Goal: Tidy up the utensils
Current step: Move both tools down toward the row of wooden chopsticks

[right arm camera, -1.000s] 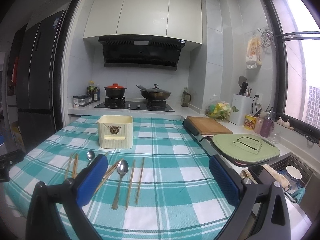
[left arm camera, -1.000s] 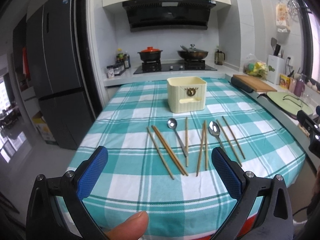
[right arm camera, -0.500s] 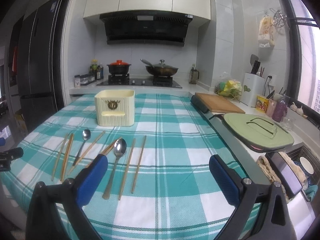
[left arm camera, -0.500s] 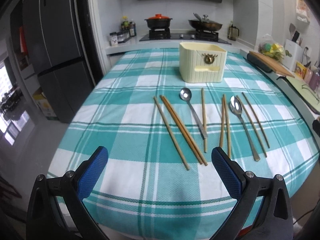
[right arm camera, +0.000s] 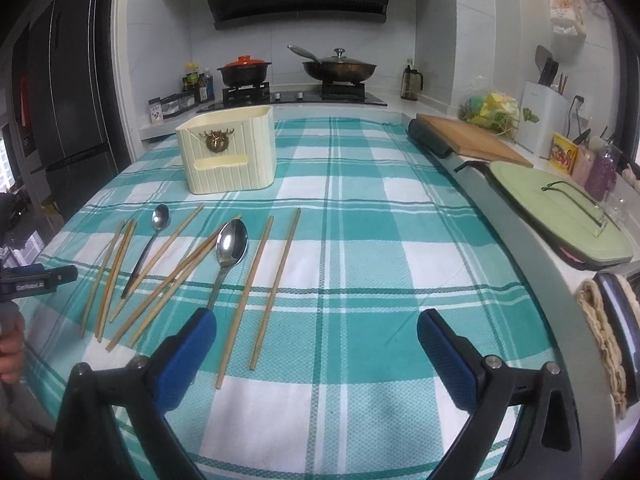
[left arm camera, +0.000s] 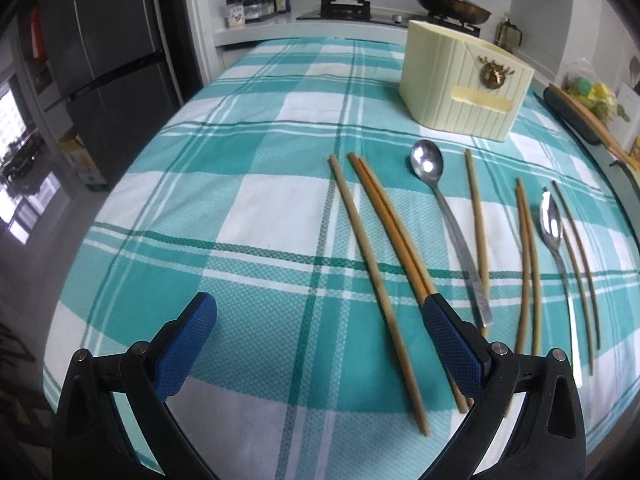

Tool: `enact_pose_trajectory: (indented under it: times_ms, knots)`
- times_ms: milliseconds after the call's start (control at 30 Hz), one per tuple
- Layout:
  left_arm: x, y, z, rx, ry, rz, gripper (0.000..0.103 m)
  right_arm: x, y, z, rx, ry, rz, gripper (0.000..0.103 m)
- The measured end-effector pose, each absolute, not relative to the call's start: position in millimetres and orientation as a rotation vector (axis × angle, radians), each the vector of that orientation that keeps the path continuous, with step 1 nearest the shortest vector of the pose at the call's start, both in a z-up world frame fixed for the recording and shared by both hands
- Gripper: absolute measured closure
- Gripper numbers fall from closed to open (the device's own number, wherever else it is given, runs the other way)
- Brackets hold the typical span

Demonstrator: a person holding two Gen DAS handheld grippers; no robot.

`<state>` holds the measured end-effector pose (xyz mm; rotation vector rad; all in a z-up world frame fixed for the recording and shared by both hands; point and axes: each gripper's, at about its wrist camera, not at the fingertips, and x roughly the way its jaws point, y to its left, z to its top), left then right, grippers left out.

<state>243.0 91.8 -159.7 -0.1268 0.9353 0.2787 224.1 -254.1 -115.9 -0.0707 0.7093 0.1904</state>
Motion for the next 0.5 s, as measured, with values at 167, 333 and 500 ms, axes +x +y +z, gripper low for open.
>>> enact_pose_trajectory:
  times_ms: [167,333,500]
  knots:
    - [258,94,-175,-0.115,0.966,0.291,0.000,257,-247,-134,-0.070,0.805,0.257,0.021]
    - [267,85,-184,-0.072,0.986,0.289,0.000,293,-232,-161,-0.075,0.902,0.315,0.047]
    - [271,89,-189,-0.014,1.001,0.309,0.000,318,-216,-183,-0.126,0.940,0.321,0.056]
